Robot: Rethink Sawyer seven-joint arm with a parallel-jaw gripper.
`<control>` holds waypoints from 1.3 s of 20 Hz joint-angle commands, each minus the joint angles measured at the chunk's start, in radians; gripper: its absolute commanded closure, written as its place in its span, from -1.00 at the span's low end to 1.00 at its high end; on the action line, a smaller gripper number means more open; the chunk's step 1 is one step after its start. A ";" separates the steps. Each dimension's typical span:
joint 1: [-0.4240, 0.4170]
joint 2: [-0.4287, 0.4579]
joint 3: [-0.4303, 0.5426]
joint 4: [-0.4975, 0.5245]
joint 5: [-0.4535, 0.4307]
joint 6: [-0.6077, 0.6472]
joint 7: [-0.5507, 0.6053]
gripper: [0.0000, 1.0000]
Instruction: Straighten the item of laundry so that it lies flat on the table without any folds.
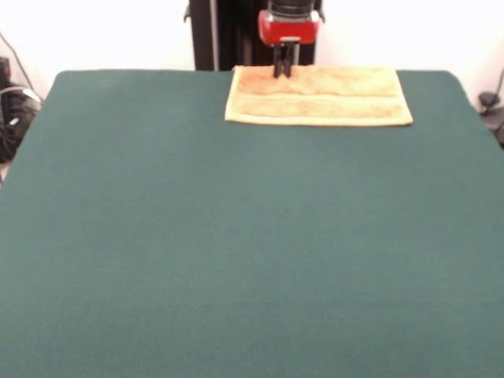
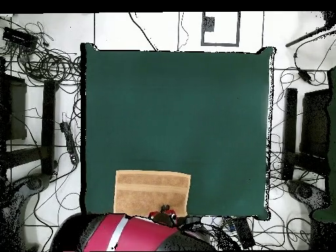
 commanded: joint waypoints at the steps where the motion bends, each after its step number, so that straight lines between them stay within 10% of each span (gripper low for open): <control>1: 0.002 -0.013 0.132 -0.227 0.090 0.082 0.115 1.00; 26: -0.218 -0.141 0.363 -0.305 -0.094 0.544 -0.037 1.00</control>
